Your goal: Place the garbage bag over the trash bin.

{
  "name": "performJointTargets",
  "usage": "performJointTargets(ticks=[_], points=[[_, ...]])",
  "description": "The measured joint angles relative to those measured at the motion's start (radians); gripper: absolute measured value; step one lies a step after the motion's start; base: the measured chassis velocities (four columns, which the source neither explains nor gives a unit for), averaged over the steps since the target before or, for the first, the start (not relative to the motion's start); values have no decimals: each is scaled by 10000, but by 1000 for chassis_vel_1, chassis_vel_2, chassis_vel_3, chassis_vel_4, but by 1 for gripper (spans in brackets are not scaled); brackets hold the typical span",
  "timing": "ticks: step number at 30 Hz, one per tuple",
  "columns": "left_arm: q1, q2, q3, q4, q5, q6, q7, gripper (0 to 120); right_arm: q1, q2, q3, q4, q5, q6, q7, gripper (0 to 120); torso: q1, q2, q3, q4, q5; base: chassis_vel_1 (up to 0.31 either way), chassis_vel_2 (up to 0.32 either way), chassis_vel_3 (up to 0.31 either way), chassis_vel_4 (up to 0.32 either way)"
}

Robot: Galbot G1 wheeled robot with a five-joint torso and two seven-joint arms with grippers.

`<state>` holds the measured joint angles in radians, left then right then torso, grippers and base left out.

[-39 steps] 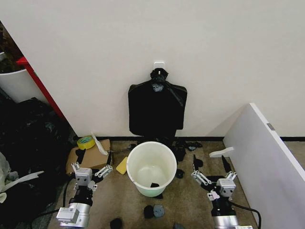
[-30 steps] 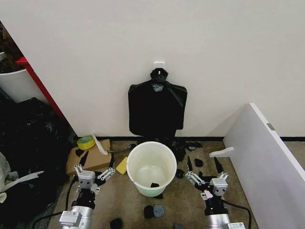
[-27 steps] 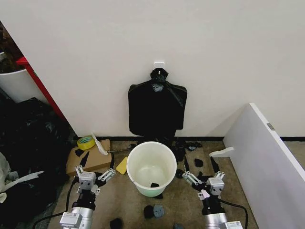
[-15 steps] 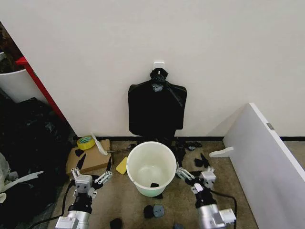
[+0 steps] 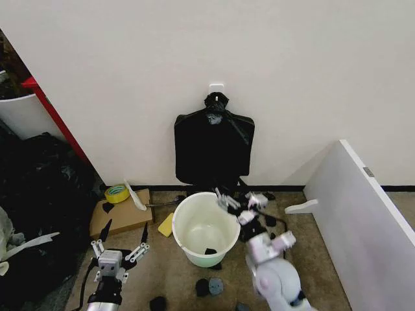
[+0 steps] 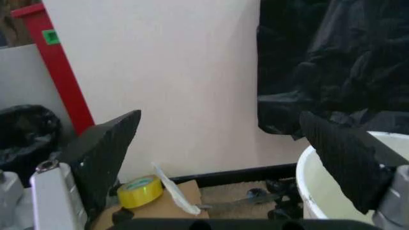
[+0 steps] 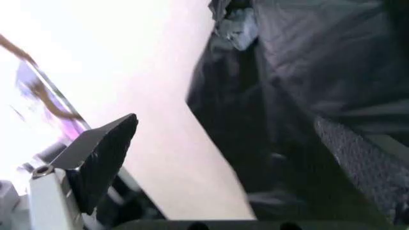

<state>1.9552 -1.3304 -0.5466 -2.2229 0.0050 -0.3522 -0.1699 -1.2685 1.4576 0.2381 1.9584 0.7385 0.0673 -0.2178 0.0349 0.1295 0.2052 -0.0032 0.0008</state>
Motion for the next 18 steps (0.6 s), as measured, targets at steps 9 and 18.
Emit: performJointTargets(ticks=[9, 18], points=[[61, -484, 81, -110, 427, -6, -110, 97, 2276, 220, 18, -1214, 3147, -1156, 84, 100, 1, 0, 0, -1, -1, 0, 0, 0, 0], [161, -837, 71, -890, 372, 85, -198, 97, 3886, 316, -38, -2764, 3998, -1307, 500, 100, 1, 0, 0, 0, 1, 0, 0, 0, 0]])
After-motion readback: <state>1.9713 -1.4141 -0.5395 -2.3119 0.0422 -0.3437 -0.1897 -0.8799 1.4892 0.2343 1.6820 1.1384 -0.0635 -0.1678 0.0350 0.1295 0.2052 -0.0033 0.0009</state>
